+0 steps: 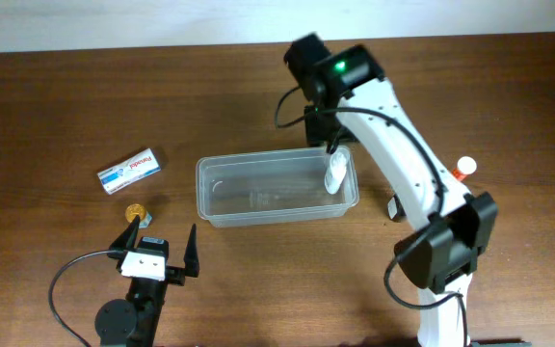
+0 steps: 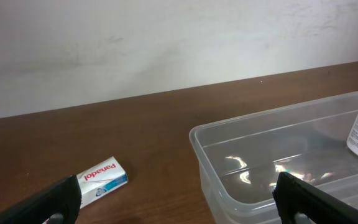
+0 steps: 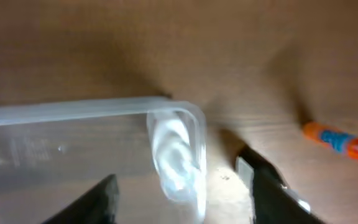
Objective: Pack container
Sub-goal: 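Move the right gripper to the dark bottle and grasp it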
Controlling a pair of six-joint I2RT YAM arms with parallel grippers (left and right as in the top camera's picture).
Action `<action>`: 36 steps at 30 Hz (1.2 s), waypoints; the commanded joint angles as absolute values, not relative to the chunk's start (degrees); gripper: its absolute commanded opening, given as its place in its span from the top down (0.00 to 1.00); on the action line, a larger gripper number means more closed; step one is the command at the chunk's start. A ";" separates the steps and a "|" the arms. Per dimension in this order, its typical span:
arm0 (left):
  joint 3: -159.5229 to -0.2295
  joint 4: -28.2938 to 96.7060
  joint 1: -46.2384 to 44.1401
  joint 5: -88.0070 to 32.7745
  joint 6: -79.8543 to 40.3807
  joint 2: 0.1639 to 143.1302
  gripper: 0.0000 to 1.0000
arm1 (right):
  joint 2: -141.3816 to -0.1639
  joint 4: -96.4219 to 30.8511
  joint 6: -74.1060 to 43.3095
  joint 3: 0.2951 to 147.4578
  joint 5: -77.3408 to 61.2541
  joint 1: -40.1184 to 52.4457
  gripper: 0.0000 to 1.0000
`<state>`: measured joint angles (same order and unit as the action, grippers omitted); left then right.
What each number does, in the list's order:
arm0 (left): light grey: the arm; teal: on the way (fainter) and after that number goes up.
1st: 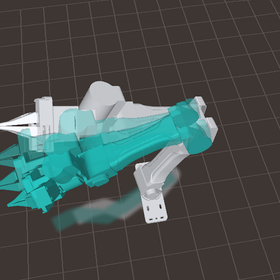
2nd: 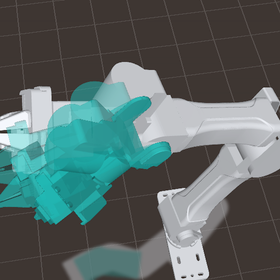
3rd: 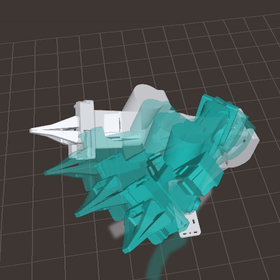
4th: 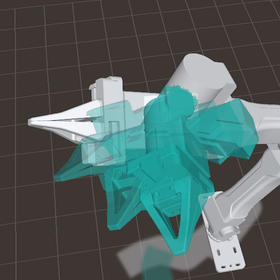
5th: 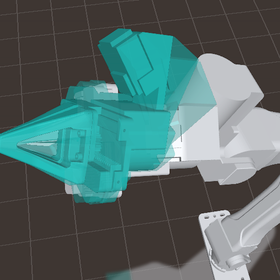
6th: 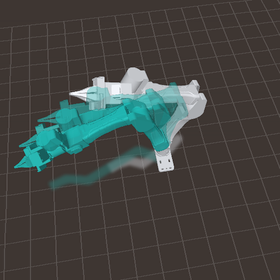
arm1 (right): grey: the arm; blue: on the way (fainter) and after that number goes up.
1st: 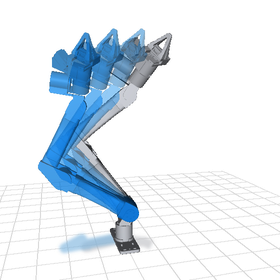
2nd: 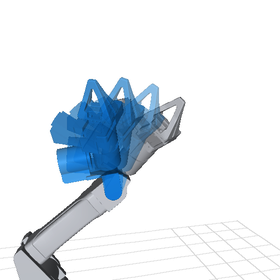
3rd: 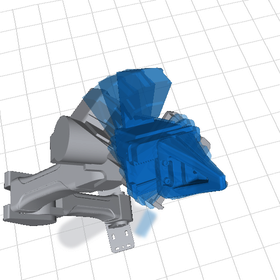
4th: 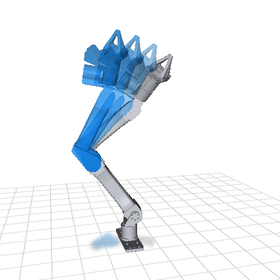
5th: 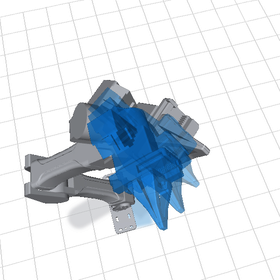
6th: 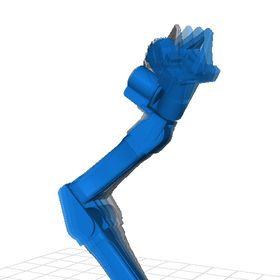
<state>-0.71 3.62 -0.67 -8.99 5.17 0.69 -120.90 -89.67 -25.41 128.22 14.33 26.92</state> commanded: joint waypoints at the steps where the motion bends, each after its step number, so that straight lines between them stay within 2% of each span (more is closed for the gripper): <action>1: -0.49 3.75 -0.32 -8.80 6.11 0.30 0.01 | -118.85 -94.48 -25.80 136.00 16.73 25.63 0.31; 5: -0.49 3.75 -0.32 -8.80 6.11 0.30 0.01 | -117.30 -97.36 -21.63 139.46 11.90 21.89 0.23; 13: -0.49 3.75 -0.32 -8.80 6.11 0.30 0.01 | -111.74 -97.36 -18.81 138.39 2.94 7.84 0.23; 19: -0.49 3.75 -0.30 -8.80 6.11 0.30 0.01 | -109.40 -97.36 -15.11 130.52 0.47 -1.13 0.23; 29: -0.49 3.75 -0.32 -8.80 6.11 0.30 0.01 | -109.12 -96.55 -9.21 109.75 0.64 0.01 0.22; 36: -0.49 3.77 -0.32 -8.80 6.11 0.30 0.01 | -105.25 -89.41 -9.26 98.02 -0.71 1.93 0.22</action>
